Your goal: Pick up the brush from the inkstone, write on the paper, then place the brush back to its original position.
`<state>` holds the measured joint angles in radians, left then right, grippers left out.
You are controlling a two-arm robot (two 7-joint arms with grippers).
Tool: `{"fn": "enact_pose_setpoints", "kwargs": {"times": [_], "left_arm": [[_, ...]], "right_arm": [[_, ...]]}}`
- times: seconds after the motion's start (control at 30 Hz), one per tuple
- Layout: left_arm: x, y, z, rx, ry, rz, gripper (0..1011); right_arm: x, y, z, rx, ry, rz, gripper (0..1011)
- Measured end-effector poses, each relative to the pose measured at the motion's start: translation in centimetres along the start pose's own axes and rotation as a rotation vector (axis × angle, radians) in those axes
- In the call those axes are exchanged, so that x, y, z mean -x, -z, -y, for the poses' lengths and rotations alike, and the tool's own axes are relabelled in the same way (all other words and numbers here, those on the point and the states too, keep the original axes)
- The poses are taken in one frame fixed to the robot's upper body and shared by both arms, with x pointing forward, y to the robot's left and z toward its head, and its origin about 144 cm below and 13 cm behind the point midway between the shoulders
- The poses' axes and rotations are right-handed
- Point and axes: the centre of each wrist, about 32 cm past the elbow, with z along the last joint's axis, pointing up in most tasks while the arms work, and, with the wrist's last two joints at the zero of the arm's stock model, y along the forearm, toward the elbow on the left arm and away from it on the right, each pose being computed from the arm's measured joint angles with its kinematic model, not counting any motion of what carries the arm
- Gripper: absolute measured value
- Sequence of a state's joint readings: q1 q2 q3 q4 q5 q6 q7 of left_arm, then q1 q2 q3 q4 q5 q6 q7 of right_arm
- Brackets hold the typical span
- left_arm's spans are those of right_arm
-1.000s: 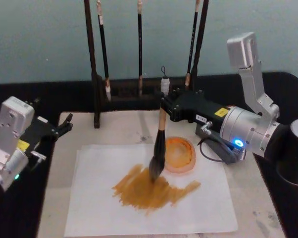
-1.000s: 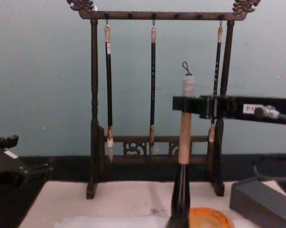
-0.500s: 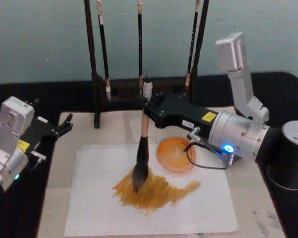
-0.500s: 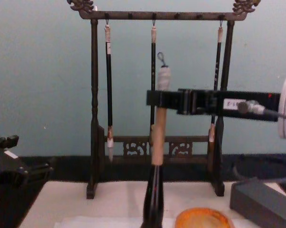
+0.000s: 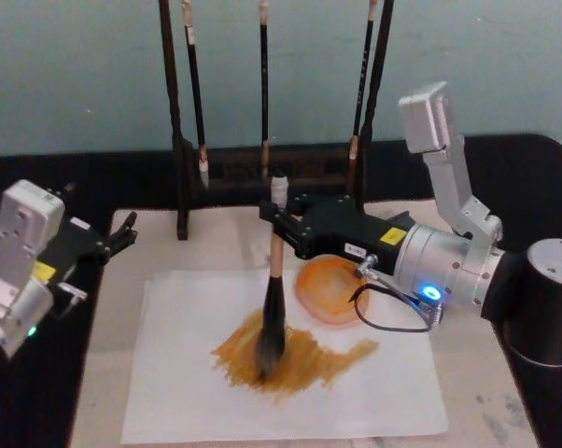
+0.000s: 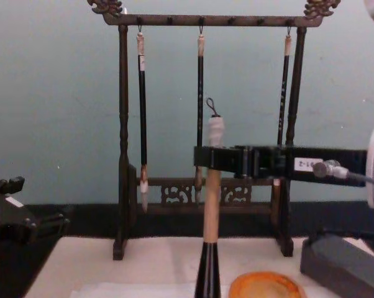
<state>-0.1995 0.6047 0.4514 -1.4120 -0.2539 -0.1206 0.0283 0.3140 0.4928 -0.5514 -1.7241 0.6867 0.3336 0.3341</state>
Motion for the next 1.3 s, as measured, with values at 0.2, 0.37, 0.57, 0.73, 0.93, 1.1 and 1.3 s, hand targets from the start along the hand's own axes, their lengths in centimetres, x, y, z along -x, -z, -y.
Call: {"fn": "enact_pose_setpoints", "kwargs": {"times": [0.2, 0.37, 0.57, 0.73, 0.93, 1.1, 1.3], "left_arm": [[0.0, 0.0, 0.0, 0.0, 0.0, 0.0, 1010], [0.0, 0.0, 0.0, 0.0, 0.0, 0.0, 1010], [0.0, 0.0, 0.0, 0.0, 0.0, 0.0, 1010], [0.0, 0.0, 0.0, 0.0, 0.0, 0.0, 1010], [0.0, 0.0, 0.0, 0.0, 0.0, 0.0, 1010], [0.0, 0.0, 0.0, 0.0, 0.0, 0.0, 1010], [0.0, 0.0, 0.0, 0.0, 0.0, 0.0, 1009]], "right_arm": [[-0.5, 0.2, 0.4, -0.005, 0.031, -0.004, 154], [-0.9, 0.2, 0.6, -0.015, 0.059, -0.004, 154], [-1.5, 0.3, 1.0, -0.029, 0.091, -0.013, 154], [-1.6, 0.4, 1.1, -0.034, 0.096, -0.019, 154], [-1.3, 0.2, 1.0, -0.039, 0.082, -0.018, 154], [-1.2, 0.1, 1.0, -0.066, 0.083, -0.04, 154], [-1.8, 0.3, 1.7, -0.176, 0.148, -0.184, 154]]}}
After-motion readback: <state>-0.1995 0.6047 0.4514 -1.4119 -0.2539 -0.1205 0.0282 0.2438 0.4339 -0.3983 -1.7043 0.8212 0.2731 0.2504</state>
